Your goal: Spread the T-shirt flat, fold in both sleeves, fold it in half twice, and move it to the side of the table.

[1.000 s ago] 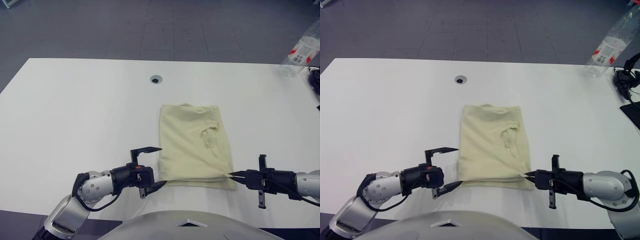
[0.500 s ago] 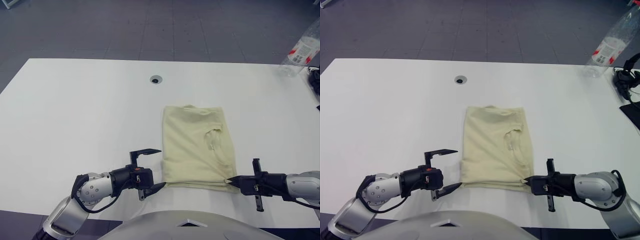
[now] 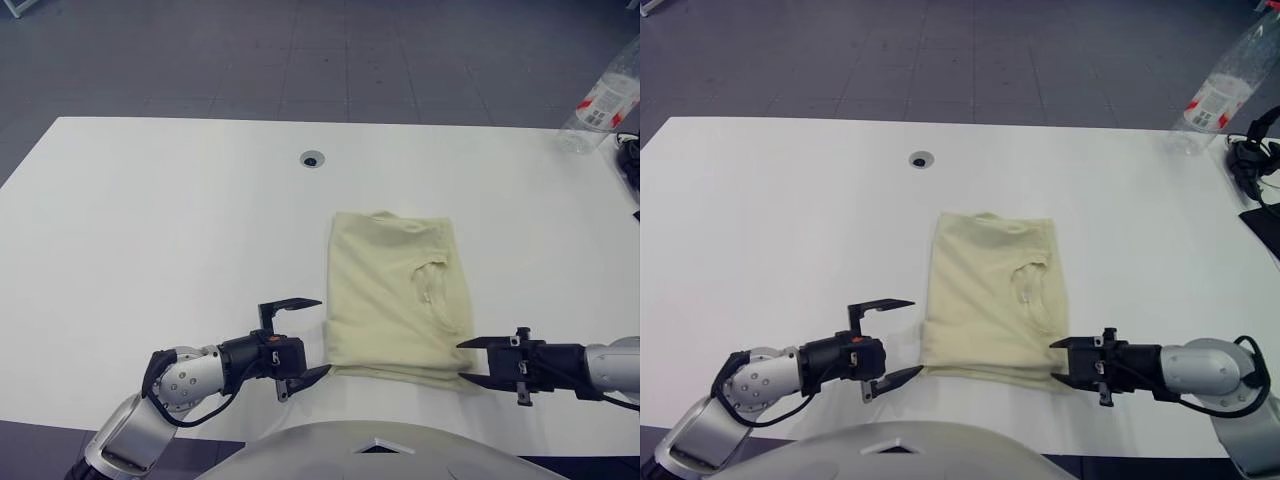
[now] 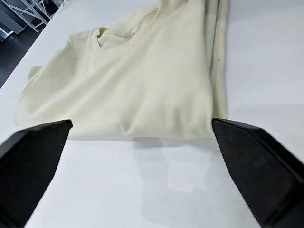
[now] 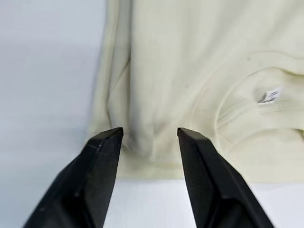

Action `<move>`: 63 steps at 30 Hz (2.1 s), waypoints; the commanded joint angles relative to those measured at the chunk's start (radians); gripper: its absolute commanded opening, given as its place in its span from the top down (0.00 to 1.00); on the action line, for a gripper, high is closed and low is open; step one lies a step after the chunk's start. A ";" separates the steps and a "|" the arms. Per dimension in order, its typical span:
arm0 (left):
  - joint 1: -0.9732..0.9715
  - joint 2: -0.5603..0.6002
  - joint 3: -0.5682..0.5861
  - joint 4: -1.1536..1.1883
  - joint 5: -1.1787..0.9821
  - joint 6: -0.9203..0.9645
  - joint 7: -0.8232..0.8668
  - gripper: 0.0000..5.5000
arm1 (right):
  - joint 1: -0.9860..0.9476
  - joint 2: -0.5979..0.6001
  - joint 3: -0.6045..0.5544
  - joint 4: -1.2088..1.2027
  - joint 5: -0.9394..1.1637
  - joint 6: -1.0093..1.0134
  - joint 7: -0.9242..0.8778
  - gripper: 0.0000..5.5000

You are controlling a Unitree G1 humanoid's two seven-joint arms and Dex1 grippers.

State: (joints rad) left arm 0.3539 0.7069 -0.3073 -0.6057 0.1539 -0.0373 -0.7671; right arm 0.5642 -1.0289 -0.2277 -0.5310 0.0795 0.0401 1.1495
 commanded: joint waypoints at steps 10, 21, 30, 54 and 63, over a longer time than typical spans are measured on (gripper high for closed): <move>-0.018 0.042 0.030 -0.032 -0.025 0.005 -0.041 0.02 | 0.026 -0.044 -0.051 -0.064 0.023 0.016 0.067 0.15; -0.025 0.041 0.028 -0.030 -0.027 0.007 -0.045 0.02 | 0.005 -0.072 0.098 -0.008 -0.175 -0.044 0.034 0.02; -0.020 0.043 0.034 -0.060 -0.026 0.017 -0.045 0.02 | -0.051 -0.074 0.169 0.030 -0.216 -0.050 0.012 0.23; -0.012 0.124 0.096 -0.123 -0.007 0.027 -0.084 0.02 | -0.077 -0.075 0.193 0.023 -0.172 -0.048 0.008 0.89; 0.004 0.194 0.077 -0.173 -0.011 -0.002 -0.158 0.02 | -0.099 -0.065 0.196 -0.016 -0.103 -0.008 0.016 0.97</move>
State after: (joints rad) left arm 0.3544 0.8746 -0.2180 -0.7647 0.1357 -0.0264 -0.8993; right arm 0.4815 -1.1015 -0.0328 -0.5303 -0.0524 0.0153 1.1619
